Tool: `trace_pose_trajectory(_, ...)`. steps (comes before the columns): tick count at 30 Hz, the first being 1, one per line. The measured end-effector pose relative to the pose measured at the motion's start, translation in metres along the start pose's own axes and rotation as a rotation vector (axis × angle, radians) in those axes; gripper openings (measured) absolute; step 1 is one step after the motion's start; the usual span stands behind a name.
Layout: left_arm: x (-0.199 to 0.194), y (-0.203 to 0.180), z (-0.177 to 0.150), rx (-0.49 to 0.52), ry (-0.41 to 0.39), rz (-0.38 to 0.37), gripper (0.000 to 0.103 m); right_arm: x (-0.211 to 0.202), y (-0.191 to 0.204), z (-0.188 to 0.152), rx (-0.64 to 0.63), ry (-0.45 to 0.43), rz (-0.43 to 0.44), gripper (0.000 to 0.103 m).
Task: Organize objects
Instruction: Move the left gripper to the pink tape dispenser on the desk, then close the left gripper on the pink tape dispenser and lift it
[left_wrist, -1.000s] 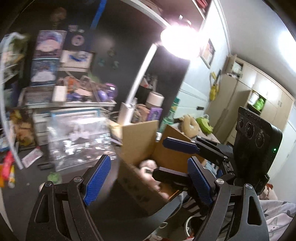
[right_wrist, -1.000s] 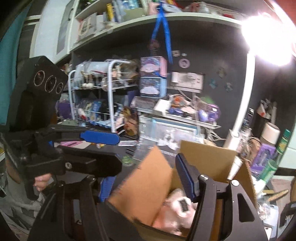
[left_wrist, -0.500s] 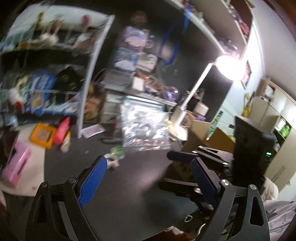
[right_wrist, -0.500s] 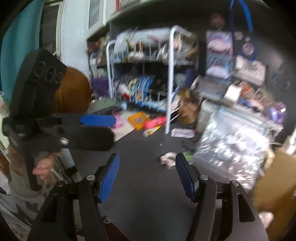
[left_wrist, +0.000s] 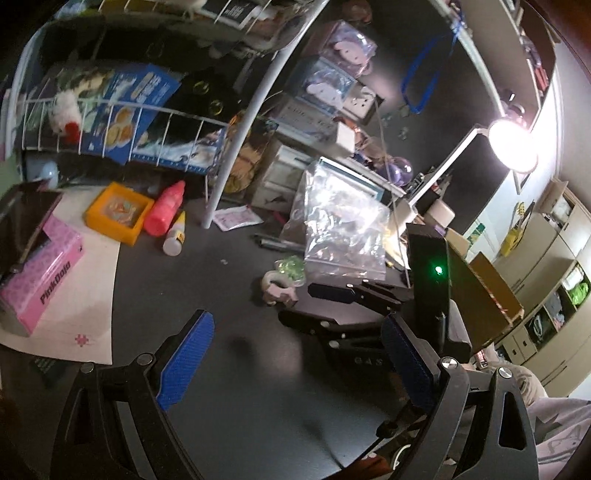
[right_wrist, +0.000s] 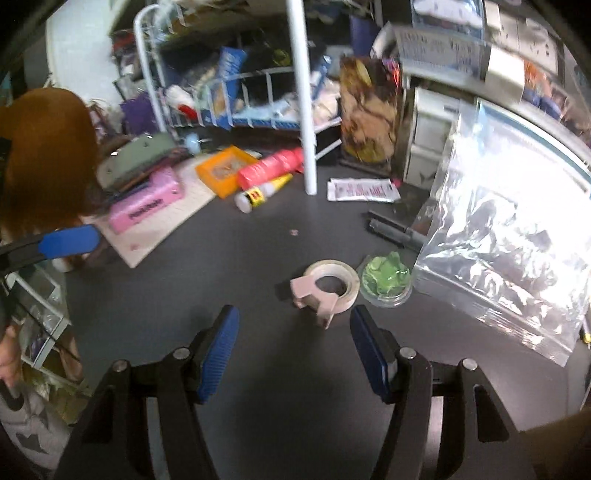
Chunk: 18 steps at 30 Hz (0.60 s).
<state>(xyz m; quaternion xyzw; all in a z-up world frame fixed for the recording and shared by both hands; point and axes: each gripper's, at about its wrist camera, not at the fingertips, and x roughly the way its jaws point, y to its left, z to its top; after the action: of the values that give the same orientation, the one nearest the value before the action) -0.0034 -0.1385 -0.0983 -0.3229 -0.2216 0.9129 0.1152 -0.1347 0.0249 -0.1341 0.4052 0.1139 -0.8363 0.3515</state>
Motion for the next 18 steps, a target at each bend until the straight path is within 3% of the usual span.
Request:
trace_pose_trajectory(9, 0.011, 0.012, 0.003, -0.020, 0.019, 0.001, 0.092, 0.035, -0.007, 0.011, -0.019, 0.043, -0.050, 0.059)
trace_pose_trajectory(14, 0.011, 0.014, 0.003, -0.028, 0.020, 0.006, 0.092, 0.041, -0.006, 0.014, -0.046, 0.046, -0.081, 0.043)
trace_pose_trajectory(18, 0.012, 0.012, 0.004, -0.023, 0.024, 0.003, 0.092, 0.040, -0.005, 0.014, -0.056, 0.043, -0.083, 0.041)
